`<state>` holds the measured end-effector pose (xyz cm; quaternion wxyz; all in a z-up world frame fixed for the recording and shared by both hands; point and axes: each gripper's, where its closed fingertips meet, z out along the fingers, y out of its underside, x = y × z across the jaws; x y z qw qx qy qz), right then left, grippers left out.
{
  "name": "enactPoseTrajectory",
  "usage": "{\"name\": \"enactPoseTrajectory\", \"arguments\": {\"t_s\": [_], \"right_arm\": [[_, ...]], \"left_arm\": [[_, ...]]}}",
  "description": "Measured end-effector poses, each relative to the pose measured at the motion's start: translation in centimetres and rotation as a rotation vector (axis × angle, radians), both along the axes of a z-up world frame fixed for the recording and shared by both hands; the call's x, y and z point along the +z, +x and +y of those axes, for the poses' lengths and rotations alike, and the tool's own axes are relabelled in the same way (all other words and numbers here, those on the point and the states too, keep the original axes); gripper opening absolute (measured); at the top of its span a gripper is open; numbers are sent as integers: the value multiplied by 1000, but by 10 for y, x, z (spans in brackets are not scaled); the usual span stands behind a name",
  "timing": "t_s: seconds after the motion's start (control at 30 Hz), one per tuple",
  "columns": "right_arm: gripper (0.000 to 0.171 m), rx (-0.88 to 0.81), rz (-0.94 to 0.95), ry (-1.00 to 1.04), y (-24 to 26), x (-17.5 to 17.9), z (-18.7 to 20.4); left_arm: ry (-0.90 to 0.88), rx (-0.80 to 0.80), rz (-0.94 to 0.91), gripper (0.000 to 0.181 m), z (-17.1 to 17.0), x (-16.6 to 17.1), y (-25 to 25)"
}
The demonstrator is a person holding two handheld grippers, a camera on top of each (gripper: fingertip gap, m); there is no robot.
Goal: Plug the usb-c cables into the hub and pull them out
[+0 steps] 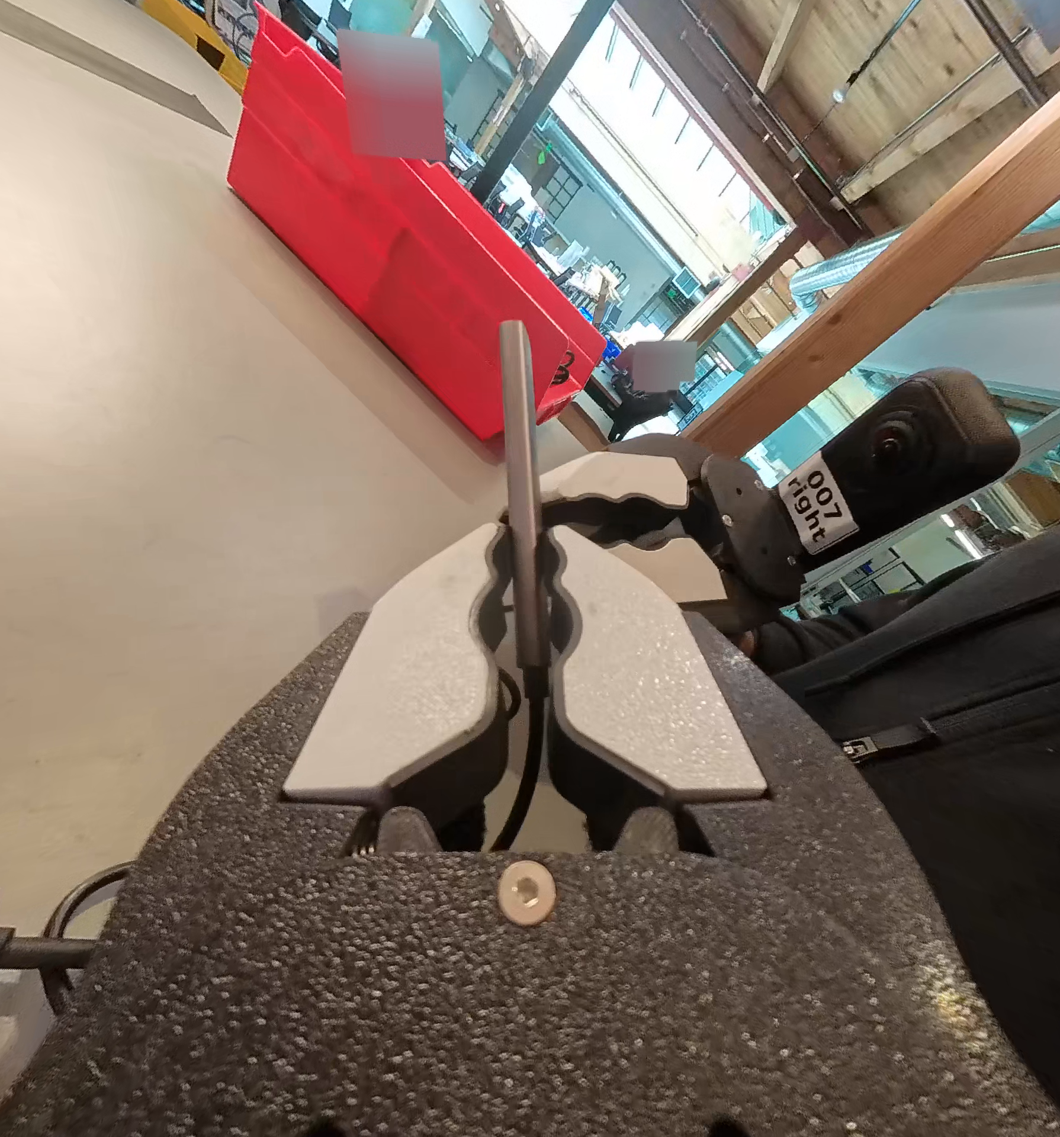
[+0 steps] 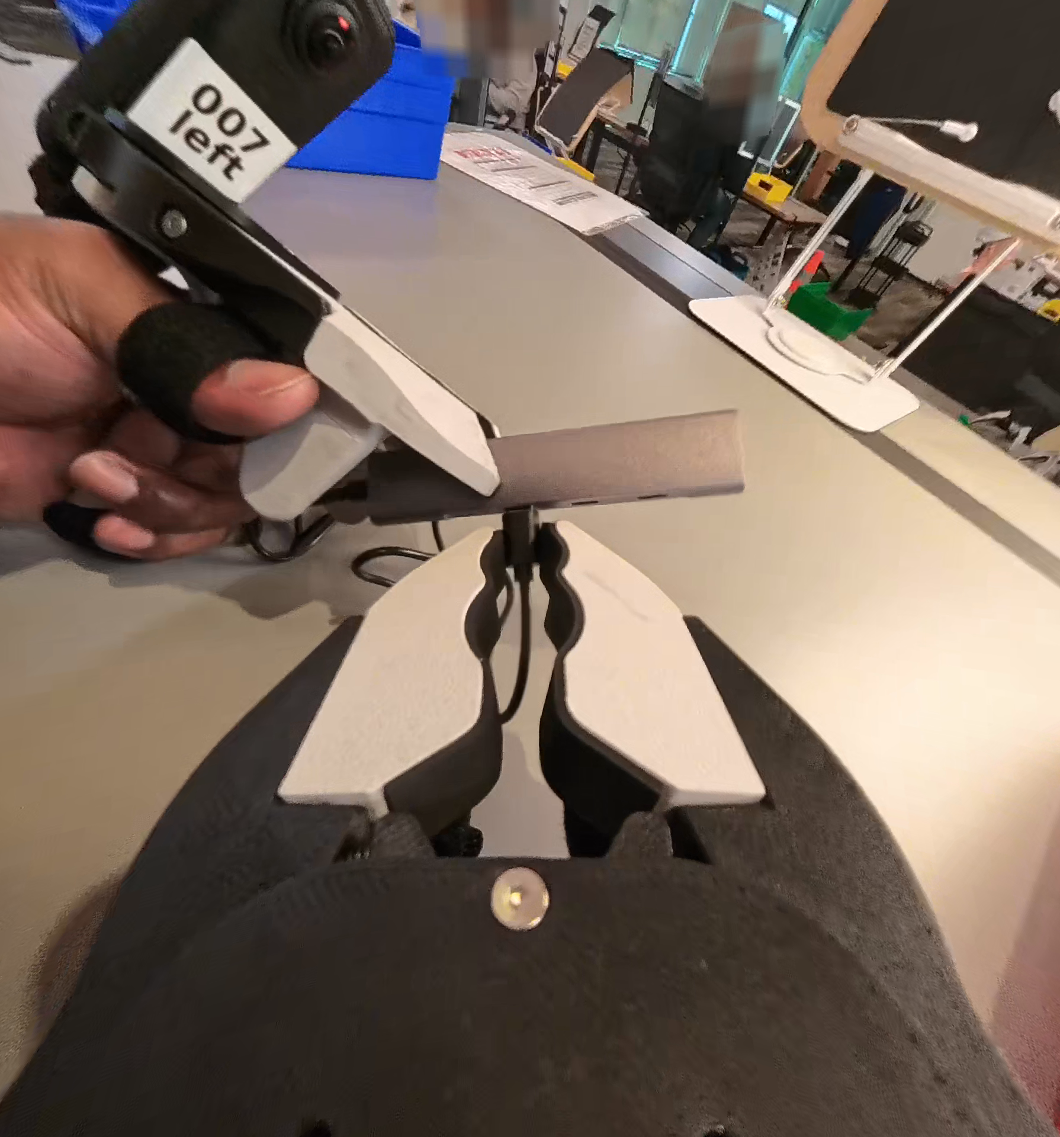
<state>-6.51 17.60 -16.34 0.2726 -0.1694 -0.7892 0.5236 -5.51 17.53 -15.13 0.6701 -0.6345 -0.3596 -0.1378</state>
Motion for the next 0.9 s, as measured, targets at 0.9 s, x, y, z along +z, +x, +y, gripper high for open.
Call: {"name": "enactPoseTrajectory", "arguments": {"t_s": [0.9], "right_arm": [[9, 357, -354, -444, 53, 40, 17]], "left_arm": [[194, -260, 11, 9, 18, 36, 46]]}}
